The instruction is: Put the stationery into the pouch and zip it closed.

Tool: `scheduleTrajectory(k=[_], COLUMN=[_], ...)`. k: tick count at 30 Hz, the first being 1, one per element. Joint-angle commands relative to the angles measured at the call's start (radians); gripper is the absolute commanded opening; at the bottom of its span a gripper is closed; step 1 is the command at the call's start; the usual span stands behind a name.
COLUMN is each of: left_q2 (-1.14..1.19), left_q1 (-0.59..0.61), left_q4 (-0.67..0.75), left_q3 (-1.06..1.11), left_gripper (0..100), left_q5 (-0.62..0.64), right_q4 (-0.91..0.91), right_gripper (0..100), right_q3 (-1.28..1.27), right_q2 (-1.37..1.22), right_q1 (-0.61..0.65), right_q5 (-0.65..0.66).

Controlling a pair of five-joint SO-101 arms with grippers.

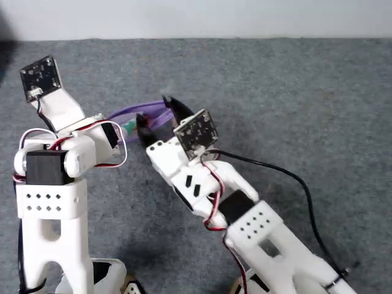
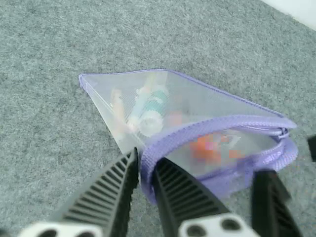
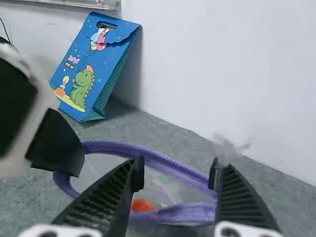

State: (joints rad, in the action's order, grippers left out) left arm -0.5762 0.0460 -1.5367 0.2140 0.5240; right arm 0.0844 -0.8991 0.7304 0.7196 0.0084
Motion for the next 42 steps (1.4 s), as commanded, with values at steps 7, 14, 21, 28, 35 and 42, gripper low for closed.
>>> scheduleTrajectory(k=[7, 14, 21, 28, 35, 42], left_q2=[-0.006, -0.006, -0.006, -0.006, -0.006, -0.006], left_q1=[0.003, 0.003, 0.003, 0.005, 0.005, 0.005], left_q4=[0.0, -0.003, -0.003, -0.003, -0.003, -0.002], left_q3=[-0.01, -0.01, -0.01, -0.01, -0.01, -0.01], left_gripper=[1, 1, 1, 1, 1, 1], left_q5=[0.017, 0.017, 0.017, 0.017, 0.017, 0.017], right_q4=[0.243, 0.426, 0.237, 0.093, 0.096, 0.097], right_gripper=[12.4, 22.1, 23.1, 23.1, 23.1, 23.0], right_q3=[0.041, 0.035, 0.041, 0.097, 0.265, 0.296], right_q2=[0.217, 0.153, -0.13, -0.364, -0.529, -0.555], right_q1=[-0.079, -0.177, -0.183, -0.186, -0.211, -0.223], right_q5=[0.008, 0.006, 0.009, 0.008, 0.008, 0.012])
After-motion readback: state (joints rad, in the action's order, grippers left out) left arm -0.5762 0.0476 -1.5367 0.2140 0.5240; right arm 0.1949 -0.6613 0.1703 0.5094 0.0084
